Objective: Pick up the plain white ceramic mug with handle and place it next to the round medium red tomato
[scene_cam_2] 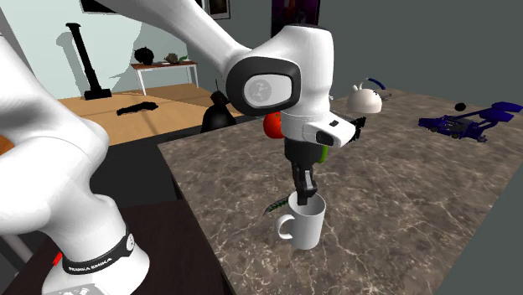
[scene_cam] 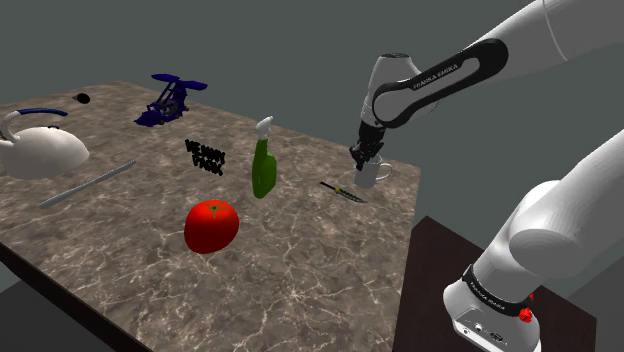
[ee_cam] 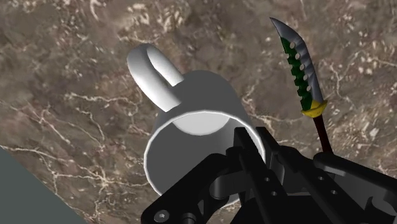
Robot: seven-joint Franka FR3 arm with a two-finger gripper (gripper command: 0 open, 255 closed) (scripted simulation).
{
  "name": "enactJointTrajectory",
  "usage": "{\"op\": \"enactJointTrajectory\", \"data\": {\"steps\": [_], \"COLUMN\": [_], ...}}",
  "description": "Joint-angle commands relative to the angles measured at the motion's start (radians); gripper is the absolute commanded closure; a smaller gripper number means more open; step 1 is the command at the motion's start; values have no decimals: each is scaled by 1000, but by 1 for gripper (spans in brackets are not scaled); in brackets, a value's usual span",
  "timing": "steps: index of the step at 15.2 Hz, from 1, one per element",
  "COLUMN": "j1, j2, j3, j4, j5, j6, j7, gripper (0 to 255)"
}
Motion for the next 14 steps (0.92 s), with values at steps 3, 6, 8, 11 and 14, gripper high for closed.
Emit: {"op": "enactJointTrajectory", "data": {"steps": [3, 6, 8, 11, 14], "j1": [0, 0, 0, 0, 0], "j2": [0, -18, -34, -57, -78], "j3": [0, 1, 2, 3, 4], "j4": [0, 12, 26, 48, 71], "j5": [0, -1, -1, -1, -1], "j6": [0, -30, -60, -105, -149], "j7": [0, 0, 0, 0, 0], "gripper": [255, 255, 255, 255, 255]}}
